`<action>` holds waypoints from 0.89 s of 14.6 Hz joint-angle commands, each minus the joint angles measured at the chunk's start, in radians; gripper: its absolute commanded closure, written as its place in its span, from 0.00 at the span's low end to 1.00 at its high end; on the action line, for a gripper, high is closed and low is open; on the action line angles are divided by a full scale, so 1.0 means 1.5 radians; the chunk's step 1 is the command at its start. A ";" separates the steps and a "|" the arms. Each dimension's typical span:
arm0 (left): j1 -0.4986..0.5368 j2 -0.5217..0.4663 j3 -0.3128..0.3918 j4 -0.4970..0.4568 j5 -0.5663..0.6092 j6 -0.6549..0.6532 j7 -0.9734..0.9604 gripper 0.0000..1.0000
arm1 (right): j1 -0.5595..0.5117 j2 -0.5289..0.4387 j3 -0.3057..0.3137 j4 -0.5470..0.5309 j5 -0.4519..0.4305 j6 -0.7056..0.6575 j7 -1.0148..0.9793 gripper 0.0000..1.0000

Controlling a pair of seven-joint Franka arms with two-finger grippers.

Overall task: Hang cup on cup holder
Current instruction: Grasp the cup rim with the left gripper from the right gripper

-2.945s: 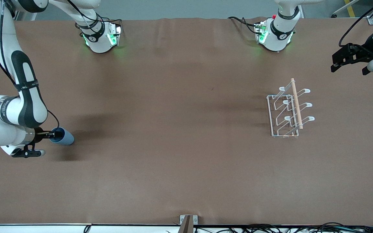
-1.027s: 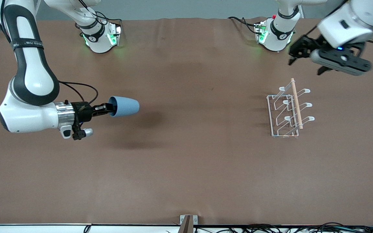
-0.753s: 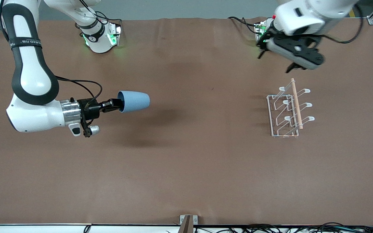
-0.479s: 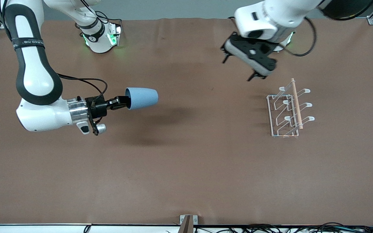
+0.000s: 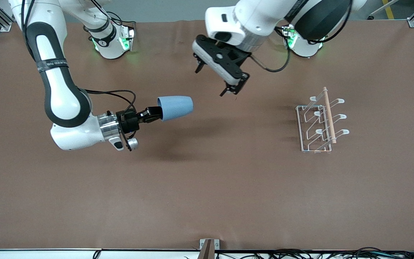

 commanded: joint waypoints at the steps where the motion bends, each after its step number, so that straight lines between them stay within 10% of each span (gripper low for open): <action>1: -0.032 0.052 0.010 0.030 0.000 0.040 -0.005 0.00 | 0.015 -0.010 -0.004 -0.008 0.040 -0.001 -0.008 1.00; 13: -0.090 0.138 0.006 0.026 0.119 0.092 0.029 0.00 | 0.027 -0.006 -0.004 -0.006 0.052 -0.001 -0.011 0.97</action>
